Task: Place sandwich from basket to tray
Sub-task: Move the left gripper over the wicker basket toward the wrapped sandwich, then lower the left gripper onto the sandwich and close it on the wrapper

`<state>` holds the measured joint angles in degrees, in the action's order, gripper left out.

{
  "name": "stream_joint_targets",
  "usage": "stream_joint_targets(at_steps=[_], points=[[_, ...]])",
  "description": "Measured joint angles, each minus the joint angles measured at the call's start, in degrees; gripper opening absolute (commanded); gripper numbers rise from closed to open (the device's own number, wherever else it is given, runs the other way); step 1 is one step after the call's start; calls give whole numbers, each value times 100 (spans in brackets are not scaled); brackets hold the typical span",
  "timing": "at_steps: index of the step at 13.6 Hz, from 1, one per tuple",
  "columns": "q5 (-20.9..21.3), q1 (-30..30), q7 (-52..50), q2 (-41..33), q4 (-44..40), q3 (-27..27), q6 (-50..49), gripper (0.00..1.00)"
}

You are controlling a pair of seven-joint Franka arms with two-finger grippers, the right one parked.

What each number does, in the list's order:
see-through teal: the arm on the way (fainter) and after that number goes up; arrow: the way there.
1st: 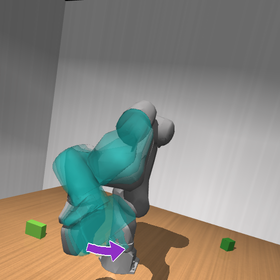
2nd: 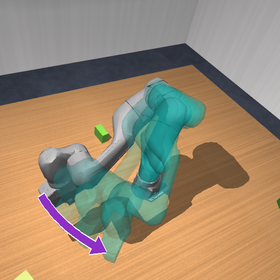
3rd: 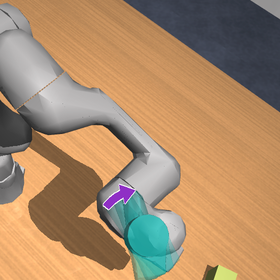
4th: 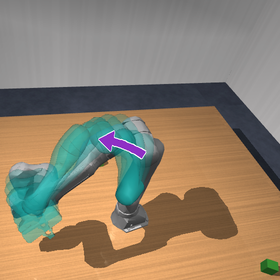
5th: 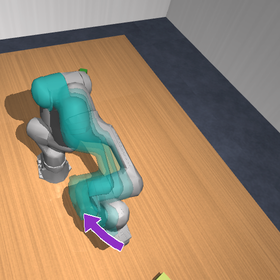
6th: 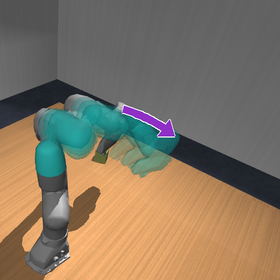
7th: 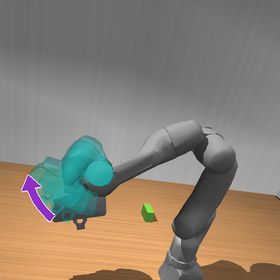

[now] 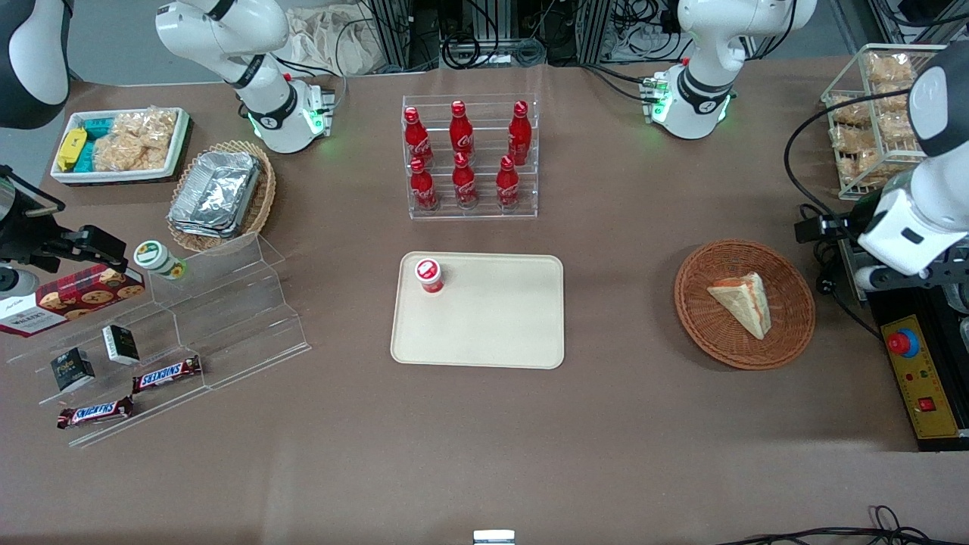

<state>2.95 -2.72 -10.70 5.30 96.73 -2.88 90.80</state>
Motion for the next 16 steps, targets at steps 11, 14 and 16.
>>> stream_joint_targets(at_steps=[11, 14, 16], points=[[6, -5, -3383, 342, 2437, -190, 3166, 100], [6, -5, -3501, 630, 2518, -190, 3424, 100], [6, -5, -3524, 780, 2537, -190, 3529, 100]])
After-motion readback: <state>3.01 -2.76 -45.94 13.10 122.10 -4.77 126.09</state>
